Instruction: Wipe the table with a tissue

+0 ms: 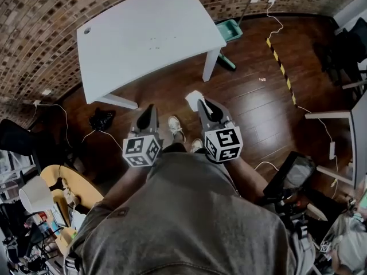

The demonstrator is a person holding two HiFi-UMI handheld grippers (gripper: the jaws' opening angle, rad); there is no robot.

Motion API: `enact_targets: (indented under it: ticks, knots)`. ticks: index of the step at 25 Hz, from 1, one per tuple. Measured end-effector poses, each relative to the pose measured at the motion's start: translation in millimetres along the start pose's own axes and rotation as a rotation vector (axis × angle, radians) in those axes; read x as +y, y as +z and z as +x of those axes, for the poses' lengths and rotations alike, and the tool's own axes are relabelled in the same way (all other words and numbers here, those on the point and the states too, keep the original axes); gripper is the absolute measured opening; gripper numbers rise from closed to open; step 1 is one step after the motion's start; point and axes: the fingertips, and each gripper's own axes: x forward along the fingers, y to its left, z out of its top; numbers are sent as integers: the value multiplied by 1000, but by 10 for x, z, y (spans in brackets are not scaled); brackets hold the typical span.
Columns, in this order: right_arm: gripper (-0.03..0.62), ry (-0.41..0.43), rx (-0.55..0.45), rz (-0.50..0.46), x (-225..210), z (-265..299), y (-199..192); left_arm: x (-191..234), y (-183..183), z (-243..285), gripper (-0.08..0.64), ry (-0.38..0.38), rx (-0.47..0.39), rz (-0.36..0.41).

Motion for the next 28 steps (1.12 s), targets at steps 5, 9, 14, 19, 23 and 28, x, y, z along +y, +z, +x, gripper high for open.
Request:
enact_targets:
  ticks: [5, 9, 14, 19, 23, 28]
  knots:
    - [41, -17, 11, -17, -100, 400, 174, 177, 164, 373, 2, -25, -3, -13]
    - [41, -35, 18, -28, -117, 764, 320, 404, 307, 627, 2, -48, -2, -18]
    - [41, -71, 15, -33, -79, 1188, 470, 706, 445, 899, 2, -85, 6, -19]
    - [41, -104, 17, -31, -114, 1480, 564, 933, 566, 1111, 2, -101, 10, -21]
    - [41, -120, 27, -33, -188, 1642, 607, 1035, 610, 1233, 2, -100, 19, -29]
    - [41, -107, 36, -34, -346, 1840, 656, 1052, 653, 1434, 2, -86, 26, -26]
